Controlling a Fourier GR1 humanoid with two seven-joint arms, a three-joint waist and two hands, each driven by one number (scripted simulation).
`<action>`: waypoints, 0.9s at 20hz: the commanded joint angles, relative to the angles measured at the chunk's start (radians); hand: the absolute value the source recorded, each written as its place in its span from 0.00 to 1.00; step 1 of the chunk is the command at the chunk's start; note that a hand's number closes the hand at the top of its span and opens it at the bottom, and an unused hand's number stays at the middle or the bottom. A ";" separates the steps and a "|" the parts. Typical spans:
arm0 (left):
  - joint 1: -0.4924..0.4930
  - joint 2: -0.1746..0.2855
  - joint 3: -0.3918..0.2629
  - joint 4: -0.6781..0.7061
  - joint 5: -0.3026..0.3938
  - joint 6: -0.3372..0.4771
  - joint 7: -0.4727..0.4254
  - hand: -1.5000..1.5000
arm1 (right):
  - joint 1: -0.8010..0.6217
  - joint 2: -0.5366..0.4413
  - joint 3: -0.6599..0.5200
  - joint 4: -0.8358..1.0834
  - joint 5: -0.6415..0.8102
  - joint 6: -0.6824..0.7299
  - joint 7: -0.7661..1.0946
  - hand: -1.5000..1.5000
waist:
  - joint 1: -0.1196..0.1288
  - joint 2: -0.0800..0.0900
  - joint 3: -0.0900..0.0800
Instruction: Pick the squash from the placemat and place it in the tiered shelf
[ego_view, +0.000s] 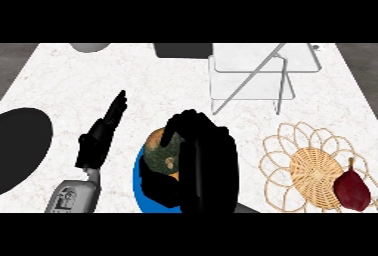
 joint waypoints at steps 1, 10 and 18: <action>0.047 0.013 -0.008 -0.065 0.010 -0.019 0.029 0.50 | -0.138 0.012 -0.036 -0.040 0.075 0.089 0.291 1.00 | 0.003 -0.005 0.001; 0.010 0.022 0.016 -0.036 0.006 -0.009 0.025 0.50 | -0.346 0.011 -0.187 0.032 0.137 0.215 0.305 1.00 | -0.002 0.001 0.000; -0.001 -0.023 -0.026 -0.060 -0.019 0.018 0.050 0.50 | -0.508 0.012 -0.427 0.176 0.125 0.255 0.186 1.00 | -0.002 0.006 0.002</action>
